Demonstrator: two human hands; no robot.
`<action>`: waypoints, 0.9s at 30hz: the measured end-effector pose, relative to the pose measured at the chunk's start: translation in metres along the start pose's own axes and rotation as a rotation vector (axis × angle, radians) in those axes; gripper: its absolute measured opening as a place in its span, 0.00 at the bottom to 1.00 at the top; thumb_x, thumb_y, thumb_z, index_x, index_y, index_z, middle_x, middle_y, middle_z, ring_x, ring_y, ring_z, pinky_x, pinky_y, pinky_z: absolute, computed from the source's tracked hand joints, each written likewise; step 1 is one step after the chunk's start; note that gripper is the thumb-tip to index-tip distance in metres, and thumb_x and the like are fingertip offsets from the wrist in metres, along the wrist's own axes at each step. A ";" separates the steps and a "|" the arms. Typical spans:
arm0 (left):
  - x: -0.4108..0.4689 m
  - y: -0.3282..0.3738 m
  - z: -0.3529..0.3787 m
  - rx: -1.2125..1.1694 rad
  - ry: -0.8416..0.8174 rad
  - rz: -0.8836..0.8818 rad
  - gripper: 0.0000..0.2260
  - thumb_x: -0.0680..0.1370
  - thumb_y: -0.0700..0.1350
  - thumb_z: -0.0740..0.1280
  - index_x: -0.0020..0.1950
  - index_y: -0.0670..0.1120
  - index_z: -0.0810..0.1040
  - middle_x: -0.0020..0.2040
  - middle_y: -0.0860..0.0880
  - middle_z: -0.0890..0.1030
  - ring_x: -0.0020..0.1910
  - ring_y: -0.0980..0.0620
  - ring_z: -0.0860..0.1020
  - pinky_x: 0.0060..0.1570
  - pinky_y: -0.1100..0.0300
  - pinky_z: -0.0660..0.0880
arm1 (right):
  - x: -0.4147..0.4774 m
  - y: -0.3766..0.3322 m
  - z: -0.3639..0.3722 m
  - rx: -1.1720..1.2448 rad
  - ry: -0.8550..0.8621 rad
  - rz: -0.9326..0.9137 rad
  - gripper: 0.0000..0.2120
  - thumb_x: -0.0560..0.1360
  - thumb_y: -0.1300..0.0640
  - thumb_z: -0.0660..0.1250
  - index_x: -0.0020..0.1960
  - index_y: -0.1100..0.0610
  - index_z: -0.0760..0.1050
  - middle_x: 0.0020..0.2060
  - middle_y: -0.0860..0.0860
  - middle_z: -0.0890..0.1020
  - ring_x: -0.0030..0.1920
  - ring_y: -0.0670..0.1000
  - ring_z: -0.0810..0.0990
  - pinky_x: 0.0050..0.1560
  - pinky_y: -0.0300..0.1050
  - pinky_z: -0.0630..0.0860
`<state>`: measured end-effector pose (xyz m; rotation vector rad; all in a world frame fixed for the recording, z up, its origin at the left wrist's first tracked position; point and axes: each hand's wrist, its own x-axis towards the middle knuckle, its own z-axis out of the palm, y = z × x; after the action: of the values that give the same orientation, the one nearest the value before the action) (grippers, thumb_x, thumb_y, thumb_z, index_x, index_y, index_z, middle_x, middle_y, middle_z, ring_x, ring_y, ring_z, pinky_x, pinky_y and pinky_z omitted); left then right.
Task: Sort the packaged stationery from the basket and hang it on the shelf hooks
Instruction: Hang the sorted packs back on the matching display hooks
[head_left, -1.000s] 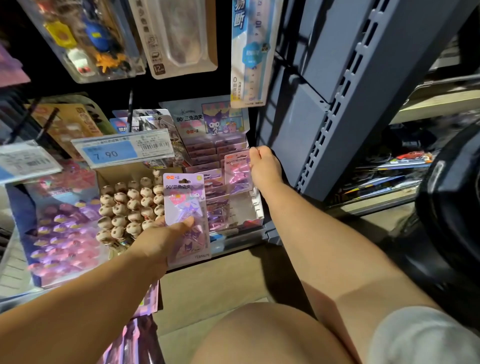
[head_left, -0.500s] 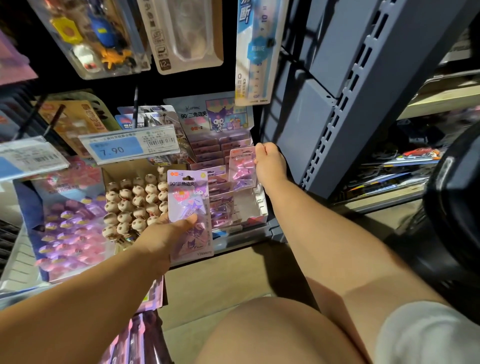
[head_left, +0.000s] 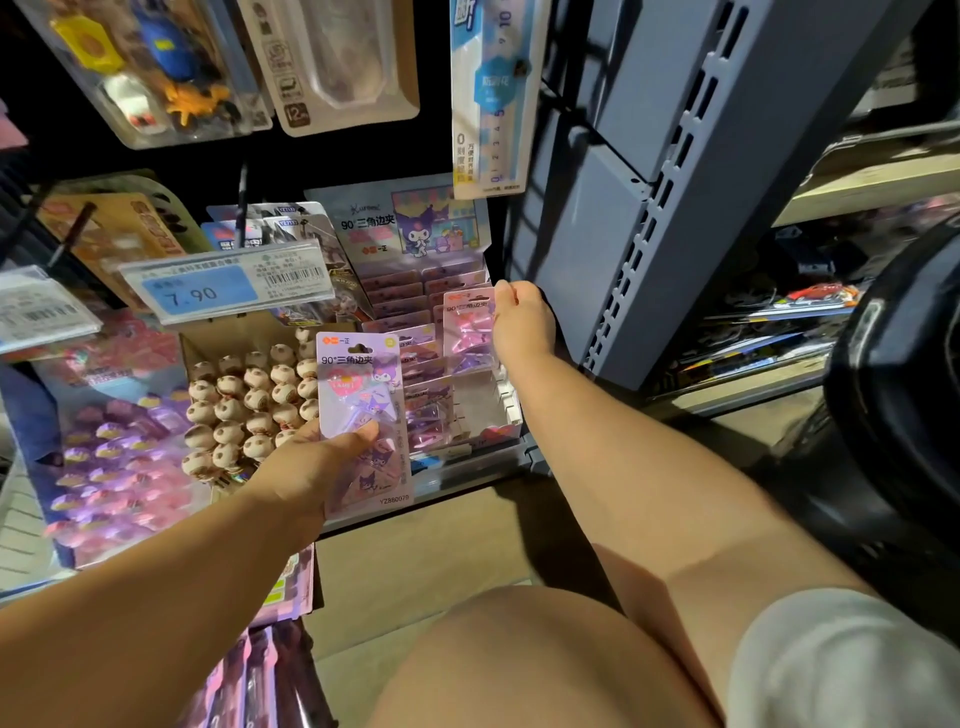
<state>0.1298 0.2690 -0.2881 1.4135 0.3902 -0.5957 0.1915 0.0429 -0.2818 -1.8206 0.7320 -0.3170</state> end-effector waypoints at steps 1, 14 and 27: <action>0.000 0.000 0.000 0.004 0.000 0.000 0.04 0.77 0.38 0.68 0.51 0.43 0.81 0.41 0.46 0.86 0.38 0.47 0.84 0.49 0.46 0.80 | -0.001 0.000 0.001 0.009 0.013 0.008 0.15 0.82 0.50 0.54 0.58 0.57 0.74 0.45 0.53 0.76 0.44 0.54 0.74 0.42 0.44 0.67; 0.002 -0.003 0.003 -0.020 -0.025 -0.039 0.16 0.78 0.39 0.67 0.66 0.41 0.76 0.57 0.40 0.82 0.47 0.44 0.82 0.49 0.46 0.80 | 0.004 0.000 0.006 -0.201 -0.174 -0.104 0.17 0.82 0.49 0.55 0.59 0.58 0.75 0.47 0.56 0.78 0.46 0.56 0.75 0.43 0.45 0.70; -0.002 0.001 0.002 -0.039 -0.012 -0.049 0.17 0.76 0.39 0.69 0.65 0.41 0.76 0.52 0.42 0.84 0.45 0.44 0.83 0.50 0.47 0.79 | 0.011 0.000 0.000 0.086 -0.211 0.030 0.08 0.81 0.52 0.58 0.46 0.52 0.71 0.39 0.52 0.77 0.43 0.53 0.75 0.60 0.61 0.75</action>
<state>0.1288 0.2676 -0.2861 1.3663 0.4254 -0.6327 0.2004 0.0361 -0.2833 -1.7291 0.5892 -0.1312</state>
